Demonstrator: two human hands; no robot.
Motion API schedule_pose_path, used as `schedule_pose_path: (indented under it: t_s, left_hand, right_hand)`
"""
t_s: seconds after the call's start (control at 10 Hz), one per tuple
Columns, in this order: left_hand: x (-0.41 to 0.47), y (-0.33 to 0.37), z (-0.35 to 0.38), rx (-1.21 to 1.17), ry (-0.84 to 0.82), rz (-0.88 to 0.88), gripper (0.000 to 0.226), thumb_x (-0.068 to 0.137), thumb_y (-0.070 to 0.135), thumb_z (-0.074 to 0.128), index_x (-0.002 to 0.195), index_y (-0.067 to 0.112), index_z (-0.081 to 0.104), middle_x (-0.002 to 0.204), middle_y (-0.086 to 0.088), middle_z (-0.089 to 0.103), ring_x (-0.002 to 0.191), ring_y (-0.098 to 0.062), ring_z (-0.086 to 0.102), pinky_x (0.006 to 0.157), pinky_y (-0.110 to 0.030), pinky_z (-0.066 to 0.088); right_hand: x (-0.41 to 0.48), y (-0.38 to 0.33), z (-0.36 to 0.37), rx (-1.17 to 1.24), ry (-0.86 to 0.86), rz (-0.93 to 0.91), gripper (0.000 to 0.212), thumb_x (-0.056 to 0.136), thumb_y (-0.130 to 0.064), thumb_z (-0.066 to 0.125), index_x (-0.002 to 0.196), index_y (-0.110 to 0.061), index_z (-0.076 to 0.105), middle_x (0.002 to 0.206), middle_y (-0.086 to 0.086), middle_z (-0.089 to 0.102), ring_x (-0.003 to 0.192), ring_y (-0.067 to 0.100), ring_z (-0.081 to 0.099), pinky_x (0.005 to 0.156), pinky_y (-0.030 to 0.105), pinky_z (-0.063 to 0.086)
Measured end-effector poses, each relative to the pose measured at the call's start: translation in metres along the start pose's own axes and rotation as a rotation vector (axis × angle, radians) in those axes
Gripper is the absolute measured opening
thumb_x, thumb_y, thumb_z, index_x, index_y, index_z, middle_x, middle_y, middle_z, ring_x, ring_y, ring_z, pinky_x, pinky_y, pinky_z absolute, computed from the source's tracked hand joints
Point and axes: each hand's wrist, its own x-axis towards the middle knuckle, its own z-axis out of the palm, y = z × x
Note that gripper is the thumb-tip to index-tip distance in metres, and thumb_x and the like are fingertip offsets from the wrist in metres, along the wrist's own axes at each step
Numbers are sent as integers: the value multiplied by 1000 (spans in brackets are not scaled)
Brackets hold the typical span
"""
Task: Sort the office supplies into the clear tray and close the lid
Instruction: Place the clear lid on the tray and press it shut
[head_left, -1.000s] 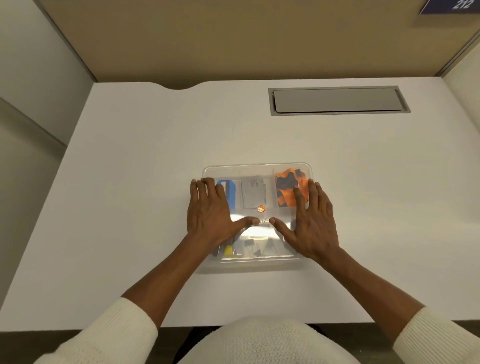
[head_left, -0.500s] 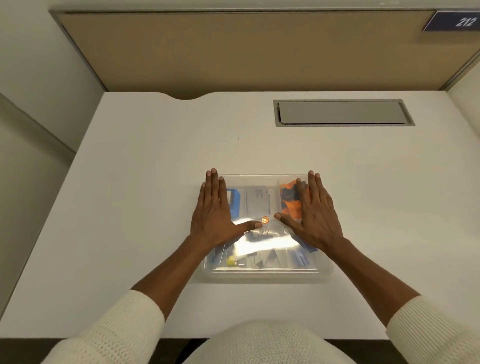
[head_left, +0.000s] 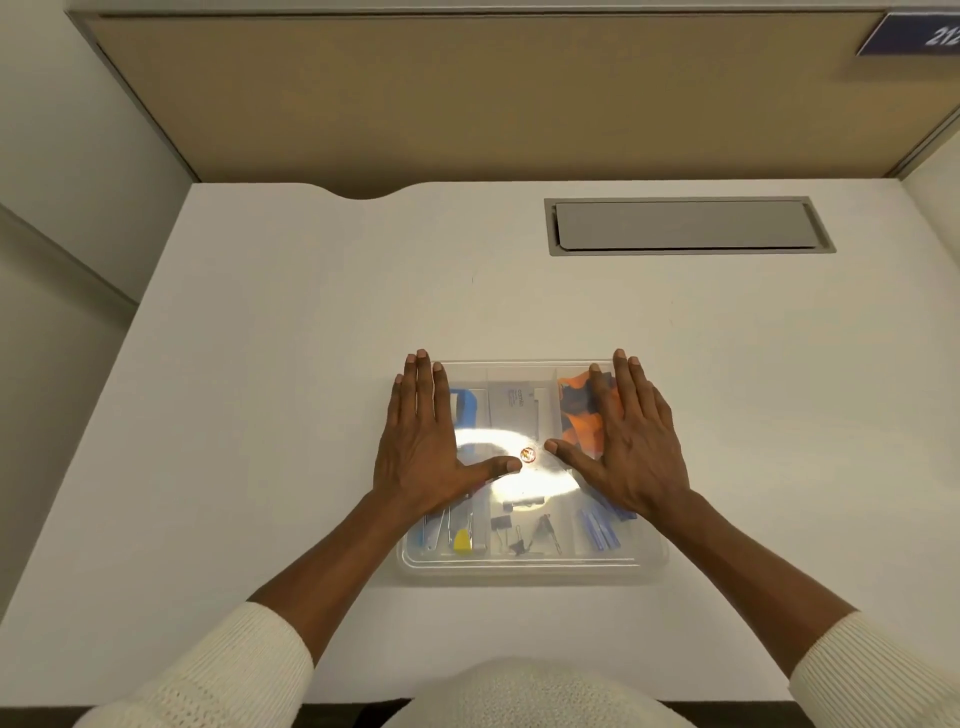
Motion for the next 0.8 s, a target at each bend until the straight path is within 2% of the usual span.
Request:
schedule_pose_path:
  t_s: [0.1,0.3,0.5,0.6,0.7,0.8]
  left_hand:
    - [-1,2,-1,32,8,3,149,57,108,27,162,11,-18,170,-8,-25,159,-26,-20,130,-51,1]
    - [-2,5,-5,118,-7,-21,148,57,110,17,162,11,-16,170,-10,-26,158,-29,-21,129,-55,1]
    - [-3,9,-14,244,-64,-31,145,59,110,14,162,13,-16,168,-16,-29,157,-33,-25,123,-65,-6]
    - [-5,11,-21,299,-104,-22,144,59,110,13,162,13,-16,167,-17,-30,156,-35,-26,122,-66,-8]
    - [-1,16,-31,281,-124,13,145,59,110,17,163,14,-12,165,-16,-34,154,-35,-31,124,-63,-8]
    - [-1,21,-44,241,-71,31,142,61,109,21,163,16,-12,165,-12,-35,153,-33,-34,126,-60,-9]
  right_hand:
    - [-1,0,0,-10,-7,1,110,82,-92,28,163,-21,2,170,8,-12,157,25,-11,127,51,12]
    - [-1,1,1,-18,-39,17,109,81,-93,20,163,-24,-1,170,6,-14,157,25,-13,126,56,11]
    - [1,-1,-8,0,-71,36,115,77,-97,21,163,-21,12,171,9,-8,158,28,-8,126,57,11]
    - [0,-3,-14,-5,-87,31,119,74,-99,18,163,-21,11,170,8,-10,157,28,-9,126,57,8]
    - [5,-5,-32,16,-54,33,118,74,-99,18,163,-20,12,170,7,-9,157,26,-10,127,55,5]
    - [7,-10,-51,66,-25,36,117,73,-99,21,162,-23,15,171,8,0,158,26,-5,126,49,2]
